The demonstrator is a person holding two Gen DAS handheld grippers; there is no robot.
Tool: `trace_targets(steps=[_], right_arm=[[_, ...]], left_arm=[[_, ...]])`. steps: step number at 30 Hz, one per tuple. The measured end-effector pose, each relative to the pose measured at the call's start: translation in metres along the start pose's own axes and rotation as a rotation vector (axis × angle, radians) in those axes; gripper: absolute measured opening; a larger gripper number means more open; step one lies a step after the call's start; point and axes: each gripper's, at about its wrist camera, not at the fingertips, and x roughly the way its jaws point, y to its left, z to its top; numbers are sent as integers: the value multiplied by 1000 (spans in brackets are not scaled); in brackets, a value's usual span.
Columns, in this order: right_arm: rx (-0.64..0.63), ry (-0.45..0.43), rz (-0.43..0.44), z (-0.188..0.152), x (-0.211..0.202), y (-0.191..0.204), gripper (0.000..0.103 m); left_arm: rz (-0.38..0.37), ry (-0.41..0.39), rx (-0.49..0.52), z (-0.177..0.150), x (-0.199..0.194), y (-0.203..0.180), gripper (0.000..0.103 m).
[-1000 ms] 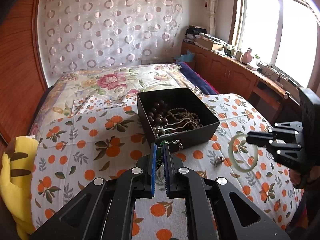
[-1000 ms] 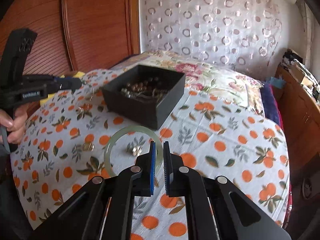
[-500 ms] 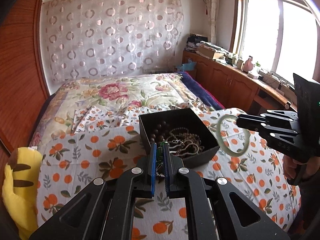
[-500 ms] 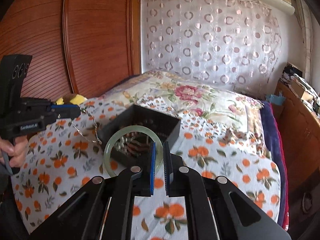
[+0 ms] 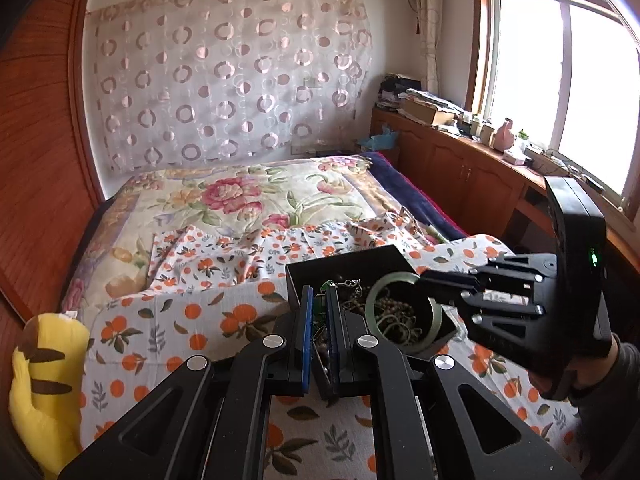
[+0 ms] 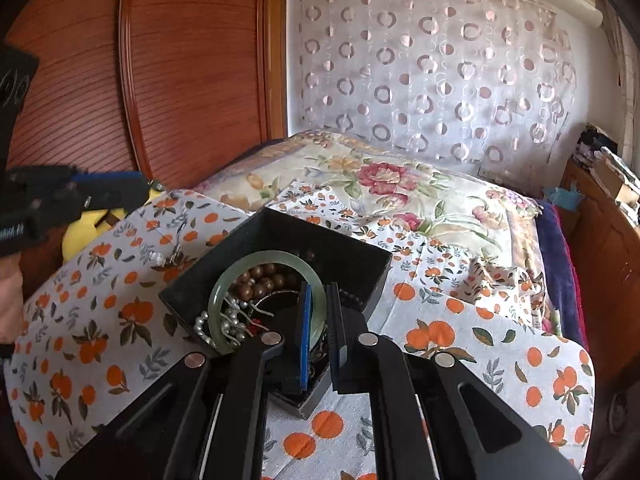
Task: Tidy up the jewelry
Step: 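Lower the pendant and jade bangle into the black box while opening both tools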
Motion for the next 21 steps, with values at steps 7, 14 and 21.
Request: trace_targets(steps=[7,14,21], right_arm=[[12,8,18,-5,3,-1,9],[33,4,28,-8,1,-4,12],[82,-14,-11,-2,-9,-22,12]], left_arm=[[-2,8,-7,8,18,-2,6],[-4,15,9,14,37,-9,6],[-23,28,21,23,56,-16,6]])
